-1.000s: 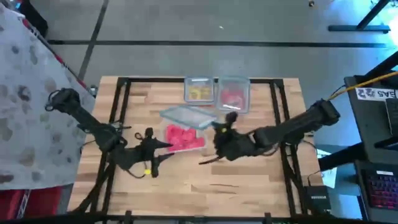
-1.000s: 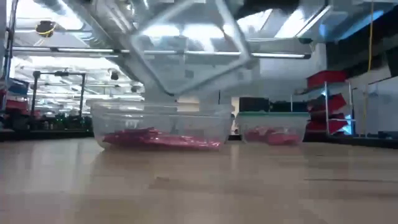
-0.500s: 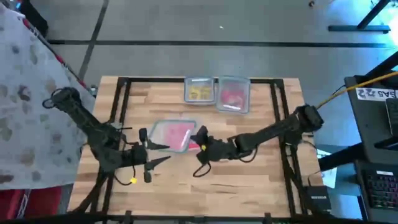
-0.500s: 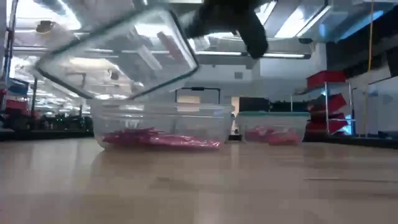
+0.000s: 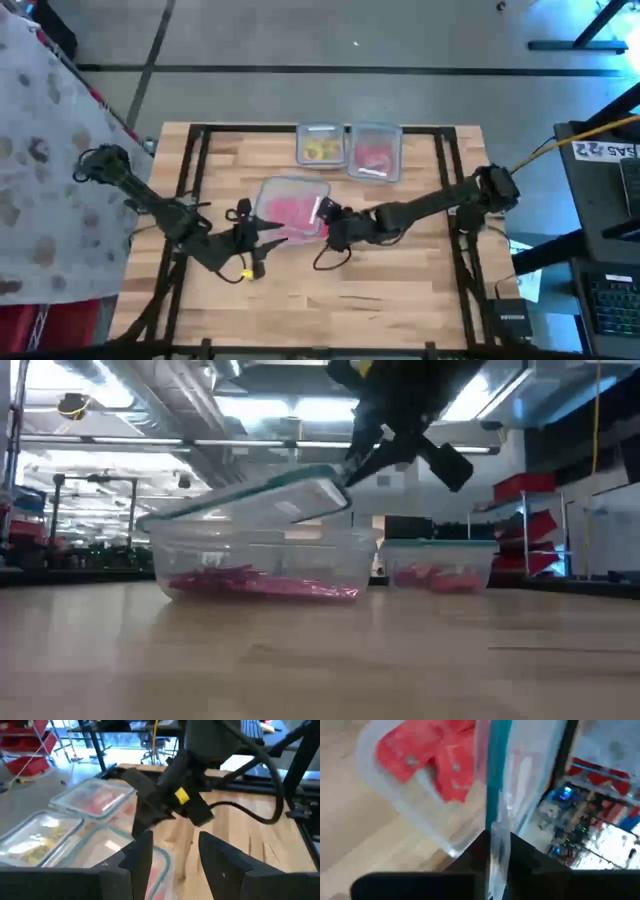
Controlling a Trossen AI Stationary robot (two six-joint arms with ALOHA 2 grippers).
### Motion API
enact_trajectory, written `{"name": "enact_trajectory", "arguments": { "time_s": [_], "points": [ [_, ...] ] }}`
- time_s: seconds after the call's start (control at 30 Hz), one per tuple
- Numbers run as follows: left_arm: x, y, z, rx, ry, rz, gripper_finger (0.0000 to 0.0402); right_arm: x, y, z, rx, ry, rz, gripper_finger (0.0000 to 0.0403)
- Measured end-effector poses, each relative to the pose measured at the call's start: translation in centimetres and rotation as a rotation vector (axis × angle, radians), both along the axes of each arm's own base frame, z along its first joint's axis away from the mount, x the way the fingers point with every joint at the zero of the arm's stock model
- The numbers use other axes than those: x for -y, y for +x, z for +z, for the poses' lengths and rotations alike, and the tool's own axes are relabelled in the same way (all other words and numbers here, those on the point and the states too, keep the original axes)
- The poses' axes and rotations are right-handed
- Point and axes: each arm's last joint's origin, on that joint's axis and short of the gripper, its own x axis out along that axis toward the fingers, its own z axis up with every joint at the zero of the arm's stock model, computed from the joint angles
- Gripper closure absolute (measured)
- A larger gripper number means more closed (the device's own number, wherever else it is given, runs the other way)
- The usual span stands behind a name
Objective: Sort candy
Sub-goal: Close the rectangular transparent bin
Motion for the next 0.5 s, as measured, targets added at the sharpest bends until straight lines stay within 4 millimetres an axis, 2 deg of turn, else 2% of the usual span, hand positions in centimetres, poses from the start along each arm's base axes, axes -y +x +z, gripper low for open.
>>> {"name": "enact_trajectory", "arguments": {
  "time_s": [0.13,0.5],
  "points": [
    [-0.6,0.0,-1.1,-0.062,-0.019,0.053,0.0258,-0.1,-0.6,-0.3,-0.051,0.003,-0.018,0.0374],
    [-3.1,-1.1,-3.2,-0.218,-0.081,0.254,0.0258,-2.1,-1.8,-0.8,-0.108,0.147,-0.021,0.0370]
  ]
}}
